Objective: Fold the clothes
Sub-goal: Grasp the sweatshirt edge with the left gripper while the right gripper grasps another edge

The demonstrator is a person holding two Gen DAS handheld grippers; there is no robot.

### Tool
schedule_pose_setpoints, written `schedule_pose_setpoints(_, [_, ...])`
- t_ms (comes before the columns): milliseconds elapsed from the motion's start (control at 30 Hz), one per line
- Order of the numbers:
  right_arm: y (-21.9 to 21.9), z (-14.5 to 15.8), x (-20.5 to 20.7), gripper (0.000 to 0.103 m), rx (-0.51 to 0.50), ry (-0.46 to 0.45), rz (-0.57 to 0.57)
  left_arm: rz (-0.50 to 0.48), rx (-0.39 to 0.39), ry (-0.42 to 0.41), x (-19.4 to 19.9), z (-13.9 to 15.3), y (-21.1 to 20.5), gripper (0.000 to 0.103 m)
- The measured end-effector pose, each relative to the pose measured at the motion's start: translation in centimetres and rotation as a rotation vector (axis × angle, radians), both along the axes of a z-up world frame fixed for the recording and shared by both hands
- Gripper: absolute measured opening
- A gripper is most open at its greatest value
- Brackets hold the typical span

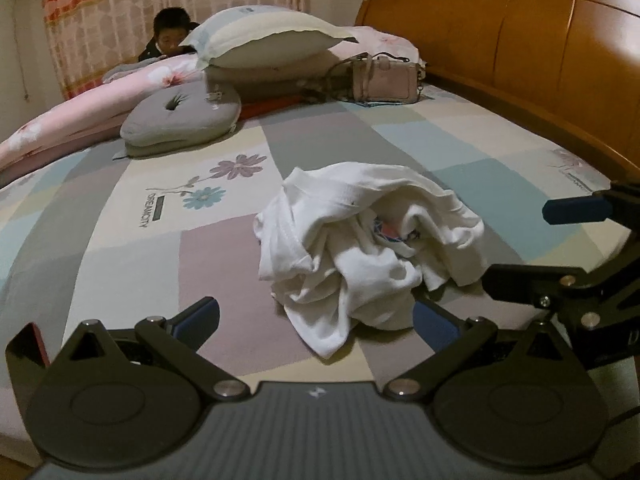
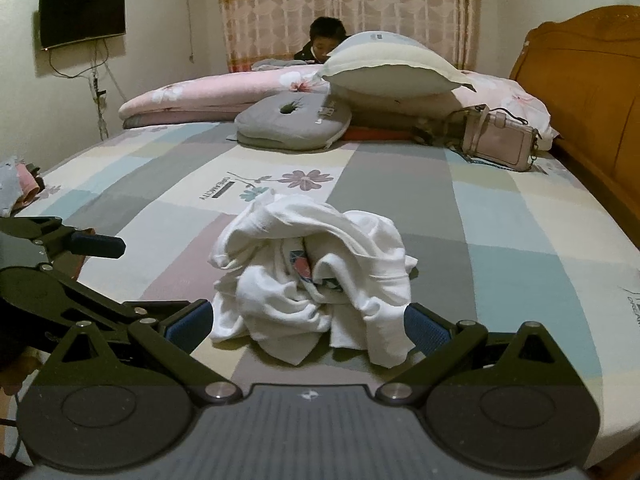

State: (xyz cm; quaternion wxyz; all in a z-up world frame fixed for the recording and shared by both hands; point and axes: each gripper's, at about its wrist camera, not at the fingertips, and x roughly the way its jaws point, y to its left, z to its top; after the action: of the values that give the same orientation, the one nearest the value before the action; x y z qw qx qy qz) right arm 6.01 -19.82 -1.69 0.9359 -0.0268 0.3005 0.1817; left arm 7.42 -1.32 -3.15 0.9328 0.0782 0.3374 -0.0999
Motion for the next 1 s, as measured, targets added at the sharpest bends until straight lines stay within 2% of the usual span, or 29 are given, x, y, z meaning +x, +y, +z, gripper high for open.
schedule_pose_setpoints(167, [-0.5,-0.8,1.5,0.103,0.021,0.030,-0.023,-0.006,-0.007,0.046,2.0,-0.7,0.4,0.102])
schedule_pose_setpoints(367, [-0.4,-1.5,3.3,0.103,-0.002,0.051,-0.025,0.037,0.059,0.046,4.8,-1.5,0.9,0.102])
schedule_pose_setpoints(567, [-0.9,-2.1,5.1,0.103,0.014,0.071,-0.053,0.067,0.011,0.047,8.0,-1.6,2.0,0.102])
schedule_pose_setpoints(900, [-1.2,-3.0,6.5,0.103,0.011,0.081,-0.058,0.169,0.113,0.062,10.8,-3.7,4.8,0.102])
schedule_pose_setpoints(1000, [-1.0,-3.2,7.0,0.103,-0.005,0.071,-0.041,0.154,0.083,0.066,10.7,-3.7,5.1,0.102])
